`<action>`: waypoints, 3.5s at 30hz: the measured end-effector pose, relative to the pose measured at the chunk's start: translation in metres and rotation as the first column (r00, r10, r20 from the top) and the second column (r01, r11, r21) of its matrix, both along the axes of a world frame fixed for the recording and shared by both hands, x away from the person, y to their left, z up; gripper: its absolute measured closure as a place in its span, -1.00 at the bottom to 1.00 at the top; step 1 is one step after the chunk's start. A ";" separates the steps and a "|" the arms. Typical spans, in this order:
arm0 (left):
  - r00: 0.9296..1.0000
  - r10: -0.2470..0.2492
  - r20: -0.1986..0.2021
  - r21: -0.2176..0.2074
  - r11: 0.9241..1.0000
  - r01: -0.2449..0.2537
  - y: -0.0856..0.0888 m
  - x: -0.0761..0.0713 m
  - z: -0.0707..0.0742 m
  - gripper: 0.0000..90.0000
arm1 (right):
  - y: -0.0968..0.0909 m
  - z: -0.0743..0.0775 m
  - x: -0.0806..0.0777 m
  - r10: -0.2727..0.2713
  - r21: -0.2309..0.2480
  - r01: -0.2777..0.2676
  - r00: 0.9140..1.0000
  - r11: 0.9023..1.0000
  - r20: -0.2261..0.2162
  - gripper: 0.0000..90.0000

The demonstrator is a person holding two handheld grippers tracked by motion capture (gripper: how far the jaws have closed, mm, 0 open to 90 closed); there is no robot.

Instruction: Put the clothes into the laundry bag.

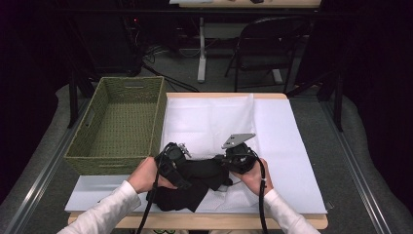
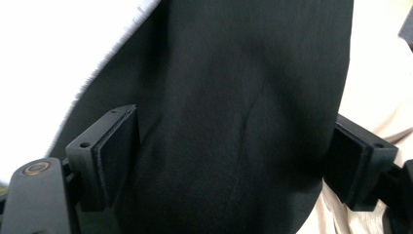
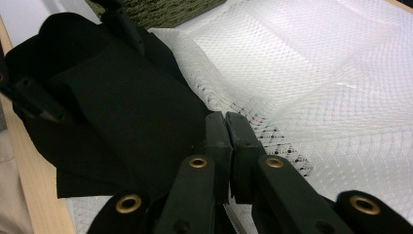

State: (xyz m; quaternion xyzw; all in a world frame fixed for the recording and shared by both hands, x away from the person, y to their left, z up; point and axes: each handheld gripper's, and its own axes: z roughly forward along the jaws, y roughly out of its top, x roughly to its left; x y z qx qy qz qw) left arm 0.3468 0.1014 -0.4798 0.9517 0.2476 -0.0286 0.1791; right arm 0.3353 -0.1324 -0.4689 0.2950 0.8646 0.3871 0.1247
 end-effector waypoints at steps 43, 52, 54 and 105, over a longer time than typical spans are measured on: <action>0.954 0.295 0.054 -0.135 0.949 -0.286 -0.009 -0.013 -0.008 0.41 | 0.003 0.016 -0.008 -0.011 0.059 0.009 0.999 0.998 0.044 0.98; 0.953 0.297 0.061 -0.109 0.951 -0.289 -0.019 -0.008 -0.015 0.24 | 0.003 0.015 -0.010 -0.003 0.068 0.002 1.000 0.998 0.018 0.98; 0.960 0.272 0.070 -0.108 0.958 -0.264 -0.018 -0.008 -0.017 0.02 | 0.002 0.011 -0.009 0.008 0.074 -0.007 1.000 0.997 -0.012 0.98; 0.914 0.403 0.054 -0.243 0.893 -0.379 -0.031 -0.006 -0.019 0.43 | 0.003 0.014 -0.003 -0.001 0.044 0.002 1.000 0.999 -0.026 0.98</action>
